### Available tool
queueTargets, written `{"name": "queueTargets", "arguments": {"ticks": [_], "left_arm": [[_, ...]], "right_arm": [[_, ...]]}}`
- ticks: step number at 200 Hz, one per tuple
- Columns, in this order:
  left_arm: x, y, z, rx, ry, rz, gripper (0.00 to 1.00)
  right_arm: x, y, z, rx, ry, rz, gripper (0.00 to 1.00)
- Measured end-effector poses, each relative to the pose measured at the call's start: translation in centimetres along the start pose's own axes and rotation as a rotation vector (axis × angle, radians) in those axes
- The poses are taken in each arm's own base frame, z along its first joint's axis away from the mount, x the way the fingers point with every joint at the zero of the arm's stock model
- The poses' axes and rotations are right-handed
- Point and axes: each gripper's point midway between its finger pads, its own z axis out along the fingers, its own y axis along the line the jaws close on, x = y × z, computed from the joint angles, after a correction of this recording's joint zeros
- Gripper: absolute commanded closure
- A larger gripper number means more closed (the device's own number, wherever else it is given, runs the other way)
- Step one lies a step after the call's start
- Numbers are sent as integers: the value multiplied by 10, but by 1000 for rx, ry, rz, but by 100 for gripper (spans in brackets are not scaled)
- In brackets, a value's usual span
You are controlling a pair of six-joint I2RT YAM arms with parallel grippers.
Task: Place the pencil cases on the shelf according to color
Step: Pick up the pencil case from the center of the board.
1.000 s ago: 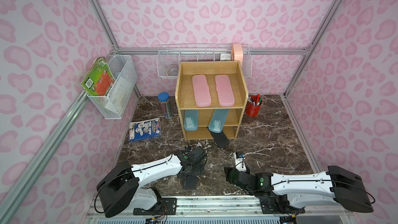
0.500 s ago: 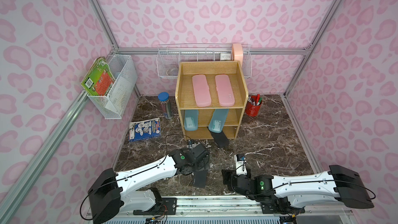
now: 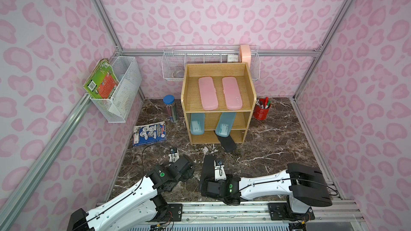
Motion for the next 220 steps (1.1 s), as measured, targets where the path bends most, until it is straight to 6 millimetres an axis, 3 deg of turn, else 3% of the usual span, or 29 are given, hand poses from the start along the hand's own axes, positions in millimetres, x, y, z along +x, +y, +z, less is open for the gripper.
{"name": "queueTargets", "arguments": {"ticks": [34,100,137,154,197,220], "left_arm": [[5,16,8,-28,11,-23,1],[6,18,16,-41,33,-25,1],[3,21,15,-37,29,-53,1],[3,21,15,-34,31,-56,1],[5,20,14,-17,41,-57,1],[5,19,14,-13,44,-57,1]], "right_arm": [[7,2,9,13,49,7,1],[19,34,20,-17,127,26,1],[20,38,28,15,132,6,1],[19,29,26,25,127,24,1],[17,-32,10,98,155,61,1],[14,-40,-1,92,154,52,1]]}}
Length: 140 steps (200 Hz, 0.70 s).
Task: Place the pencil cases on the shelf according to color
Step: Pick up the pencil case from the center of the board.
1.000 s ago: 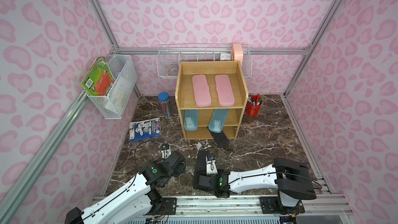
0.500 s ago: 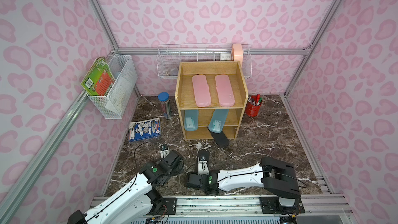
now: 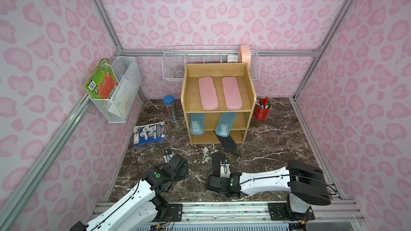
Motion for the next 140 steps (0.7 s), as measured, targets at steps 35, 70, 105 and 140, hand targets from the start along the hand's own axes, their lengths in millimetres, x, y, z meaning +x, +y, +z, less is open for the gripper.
{"name": "queueTargets", "arguments": {"ticks": [35,70,105,140], "left_arm": [[1,-1,0,4,4,8,1],[5,0,4,2,17,15,1],[5,-2,6,0,22,19,1],[4,-4,8,-1,24,21,1]], "right_arm": [[4,5,-11,-33,-4,-30,1],[16,3,-10,-33,8,-56,1],[26,11,1,-13,13,-70,1],[26,4,8,-13,-45,-69,5]]}}
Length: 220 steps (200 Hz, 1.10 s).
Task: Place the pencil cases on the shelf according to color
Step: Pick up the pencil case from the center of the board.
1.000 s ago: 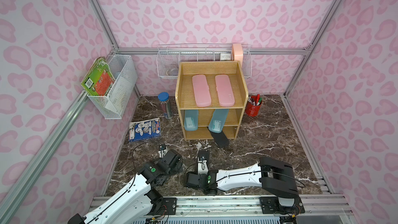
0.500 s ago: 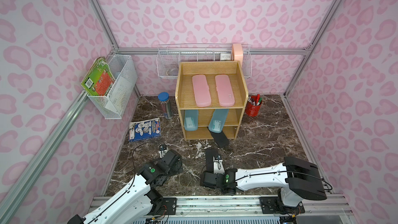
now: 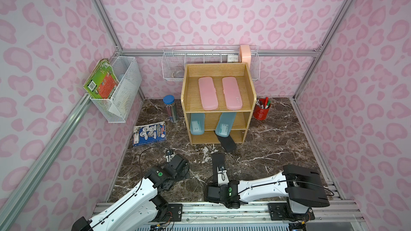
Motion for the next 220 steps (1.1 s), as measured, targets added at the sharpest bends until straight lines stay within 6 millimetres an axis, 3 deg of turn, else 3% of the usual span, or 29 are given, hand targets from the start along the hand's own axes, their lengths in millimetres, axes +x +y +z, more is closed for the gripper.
{"name": "queueTargets", "arguments": {"ticks": [48,86,173,197,220], "left_arm": [[-3,-3,-2,1,-2,2,1],[-6,-2,-4,6,-18,-2,1],[-12,-1,-6,-13,-40,-2,1],[-15,-2,-4,-22,-45,-2,1],[-21,-4,1,-35,-37,-9,1]], "right_arm": [[-6,-3,-1,-13,-85,0,28],[5,2,-14,-48,-60,14,43],[0,-3,-39,-59,-112,-3,45],[-12,-1,-39,-61,-148,-17,45],[-38,5,-31,-71,-187,-16,45]]}}
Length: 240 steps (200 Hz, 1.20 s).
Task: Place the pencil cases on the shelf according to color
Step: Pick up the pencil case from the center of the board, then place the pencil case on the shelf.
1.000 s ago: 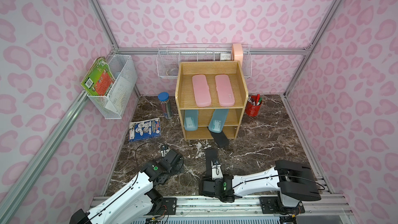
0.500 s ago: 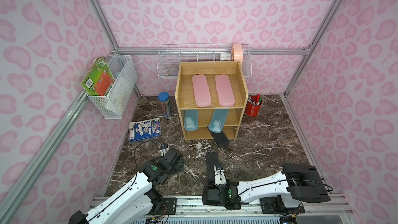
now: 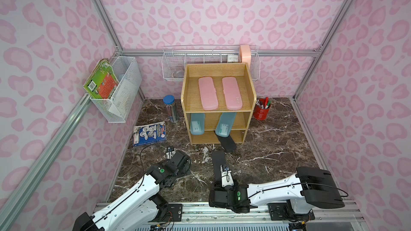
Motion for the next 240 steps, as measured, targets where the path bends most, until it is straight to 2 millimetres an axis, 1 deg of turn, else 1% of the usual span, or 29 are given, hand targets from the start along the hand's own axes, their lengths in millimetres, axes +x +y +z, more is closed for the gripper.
{"name": "queueTargets", "arguments": {"ticks": [25,53,73,100,113,137,148,164,183,206,226,240], "left_arm": [[-11,-3,6,4,5,-39,1],[-28,-4,10,23,-1,-92,1],[-38,1,13,30,-1,-132,1],[-44,4,19,37,9,-154,1],[-44,4,22,42,24,-153,1],[-44,3,29,44,44,-159,1],[-43,3,32,44,53,-160,1],[-42,2,36,51,68,-153,1],[-42,1,38,57,76,-154,1],[-45,0,37,66,73,-161,1],[-49,-1,33,75,59,-163,1],[-50,-1,31,81,50,-164,1]], "right_arm": [[-29,11,18,-32,-34,-6,45],[-60,24,46,-65,-62,-13,45],[-79,27,68,-63,-77,-12,45],[-99,29,94,-58,-92,3,45],[-103,32,106,-60,-88,3,41],[-105,41,123,-62,-72,1,24],[-106,45,128,-65,-68,2,18],[-107,49,131,-69,-67,-1,14],[-107,48,131,-64,-60,1,9],[-108,46,127,-54,-49,5,8],[-109,48,117,-56,-46,4,8],[-106,51,110,-57,-44,-4,8]]}}
